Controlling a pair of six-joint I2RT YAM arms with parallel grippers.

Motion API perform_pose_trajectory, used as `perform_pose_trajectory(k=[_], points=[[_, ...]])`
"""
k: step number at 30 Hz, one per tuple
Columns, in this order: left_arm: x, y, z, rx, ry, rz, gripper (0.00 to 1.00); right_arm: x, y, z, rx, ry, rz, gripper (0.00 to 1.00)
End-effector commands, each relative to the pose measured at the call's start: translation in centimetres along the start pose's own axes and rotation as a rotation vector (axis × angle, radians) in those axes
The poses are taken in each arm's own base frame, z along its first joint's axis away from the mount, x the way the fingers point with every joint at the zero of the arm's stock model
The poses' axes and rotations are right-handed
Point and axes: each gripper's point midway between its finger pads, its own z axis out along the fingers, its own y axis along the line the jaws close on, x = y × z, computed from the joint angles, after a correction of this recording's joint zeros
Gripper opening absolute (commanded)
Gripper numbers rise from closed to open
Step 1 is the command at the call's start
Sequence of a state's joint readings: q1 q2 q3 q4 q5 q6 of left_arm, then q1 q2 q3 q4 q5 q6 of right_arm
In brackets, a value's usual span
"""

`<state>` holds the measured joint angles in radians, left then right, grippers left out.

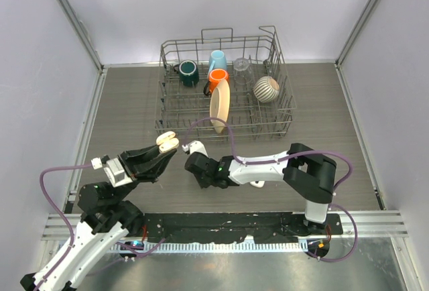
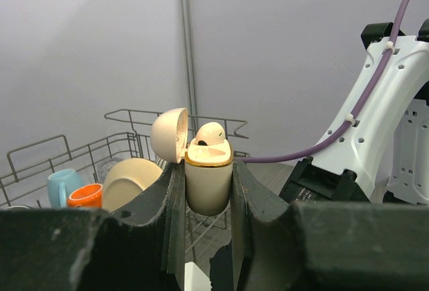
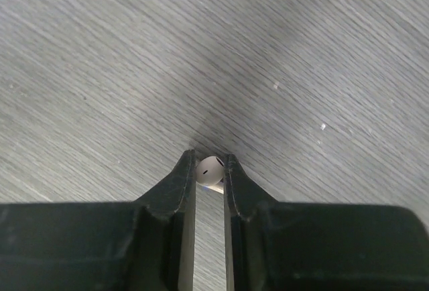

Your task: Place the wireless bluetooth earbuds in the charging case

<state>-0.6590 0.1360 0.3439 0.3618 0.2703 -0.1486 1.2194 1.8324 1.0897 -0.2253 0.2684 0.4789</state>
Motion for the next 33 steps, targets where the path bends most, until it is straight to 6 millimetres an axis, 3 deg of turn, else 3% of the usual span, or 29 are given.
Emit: perform_pose_trajectory(k=[1, 5, 14, 16, 17, 20, 25, 26, 29, 33], points=[[-2.2, 0.3, 0.0, -0.016, -0.055, 0.030, 0.00, 0.4, -3.4, -1.4, 0.191, -0.036, 0.154, 0.10], [-2.2, 0.3, 0.1, -0.016, -0.055, 0.027, 0.00, 1.6, -6.5, -2.5, 0.345, -0.085, 0.345, 0.08], [-2.4, 0.1, 0.2, -0.009, -0.065, 0.013, 0.00, 2.9, -9.4, -3.9, 0.422, -0.242, 0.723, 0.11], [-2.4, 0.1, 0.2, -0.008, -0.066, 0.012, 0.00, 2.7, -9.4, -3.9, 0.421, -0.258, 0.762, 0.17], [-2.4, 0.1, 0.2, -0.010, -0.068, 0.010, 0.00, 2.6, -9.3, -3.8, 0.419, -0.261, 0.779, 0.26], [-2.6, 0.1, 0.2, -0.009, -0.071, 0.008, 0.00, 2.1, -8.6, -3.6, 0.405, -0.246, 0.783, 0.40], [-2.7, 0.1, 0.1, -0.014, -0.072, 0.012, 0.00, 2.2, -8.5, -3.8, 0.403, -0.225, 0.727, 0.51], [-2.7, 0.1, 0.1, -0.014, -0.070, 0.012, 0.00, 2.2, -8.6, -3.9, 0.403, -0.227, 0.715, 0.57], [-2.6, 0.2, 0.1, -0.016, -0.066, 0.015, 0.00, 1.5, -8.9, -4.7, 0.383, -0.259, 0.643, 0.62], [-2.4, 0.2, 0.1, -0.016, -0.066, 0.019, 0.00, 0.1, -9.0, -6.0, 0.330, -0.308, 0.552, 0.62]])
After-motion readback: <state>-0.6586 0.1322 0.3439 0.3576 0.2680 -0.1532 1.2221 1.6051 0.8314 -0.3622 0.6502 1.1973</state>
